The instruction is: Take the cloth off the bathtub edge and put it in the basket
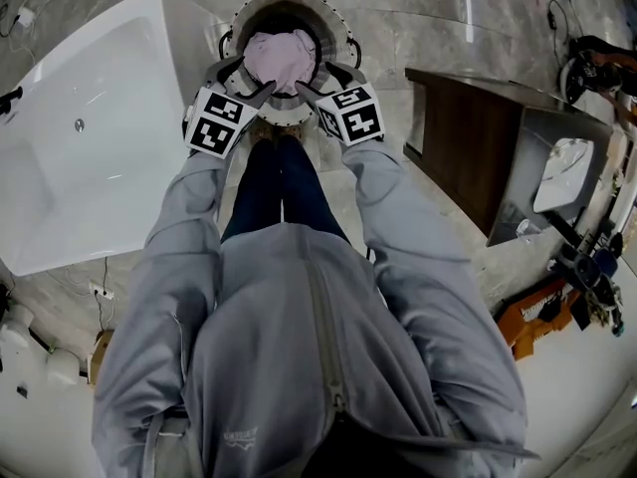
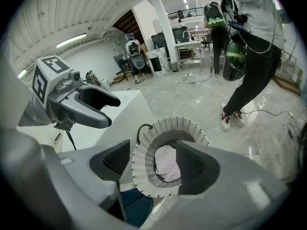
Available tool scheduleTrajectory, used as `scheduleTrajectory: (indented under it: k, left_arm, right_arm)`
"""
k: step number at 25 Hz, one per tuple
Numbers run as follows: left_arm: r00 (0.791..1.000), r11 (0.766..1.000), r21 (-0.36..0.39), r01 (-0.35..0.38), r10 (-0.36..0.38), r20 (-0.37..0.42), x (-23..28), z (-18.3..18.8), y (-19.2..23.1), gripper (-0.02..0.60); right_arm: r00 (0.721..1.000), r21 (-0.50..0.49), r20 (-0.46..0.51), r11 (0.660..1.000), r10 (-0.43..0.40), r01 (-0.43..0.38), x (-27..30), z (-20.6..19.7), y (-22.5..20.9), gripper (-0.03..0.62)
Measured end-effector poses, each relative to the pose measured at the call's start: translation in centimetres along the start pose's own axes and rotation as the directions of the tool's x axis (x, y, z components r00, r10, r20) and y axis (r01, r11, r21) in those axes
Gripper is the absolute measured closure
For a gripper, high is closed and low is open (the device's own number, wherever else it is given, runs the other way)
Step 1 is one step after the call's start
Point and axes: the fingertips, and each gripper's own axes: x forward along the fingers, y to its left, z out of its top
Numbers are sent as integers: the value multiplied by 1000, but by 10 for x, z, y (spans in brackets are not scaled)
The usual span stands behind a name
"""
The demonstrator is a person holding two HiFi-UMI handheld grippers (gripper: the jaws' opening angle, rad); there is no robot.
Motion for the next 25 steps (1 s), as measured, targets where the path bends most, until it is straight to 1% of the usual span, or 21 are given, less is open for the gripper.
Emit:
scheduleTrajectory:
  k: [5,7,8,9,10,11,12,15,17,19,20,23,25]
  left_arm:
    - [1000,1000,-1,16,-16,12,2,5,-4,293]
    - [1000,1000,18,1,-2,20,-1,9,-4,295]
    - [1000,999,35,-15,14,21,-3,11,-3,305]
    - [999,998,50,-34,32,25,-7,13,-2,383]
    - [998,997,60,-52,50,34,-11,16,0,501]
    - [997,996,64,-65,62,46,-15,19,0,535]
    - [996,995,65,-71,67,59,-19,21,-1,549]
    - [993,995,73,-72,65,97,-32,32,-10,569]
    - [990,995,73,-73,64,123,-43,40,-18,574]
    - [986,992,93,-89,74,152,-56,48,-25,575]
    - [983,989,106,-99,80,166,-63,53,-28,575]
    - [973,986,112,-121,95,210,-87,69,-38,575]
    - [963,985,102,-137,108,248,-105,80,-45,575]
  right_arm:
    - [1000,-12,10,1000,-19,19,-4,4,-1,313]
    - [1000,-7,14,1000,-25,25,-8,7,-1,315]
    - [999,-5,22,1000,-26,26,-10,9,-1,327]
    - [999,-7,34,1000,-28,28,-13,13,0,332]
    - [998,-14,50,999,-31,32,-17,18,1,348]
    - [997,-26,68,999,-36,38,-21,23,3,371]
    - [995,-41,86,998,-40,43,-25,29,5,391]
    - [989,-65,136,996,-58,67,-42,43,13,476]
    - [982,-53,171,995,-76,86,-56,51,16,520]
    - [973,-48,210,993,-92,104,-72,60,19,576]
    - [969,-54,228,992,-96,111,-80,65,22,589]
    - [954,-74,281,989,-102,128,-105,80,33,589]
    - [940,-51,318,988,-119,142,-124,87,41,589]
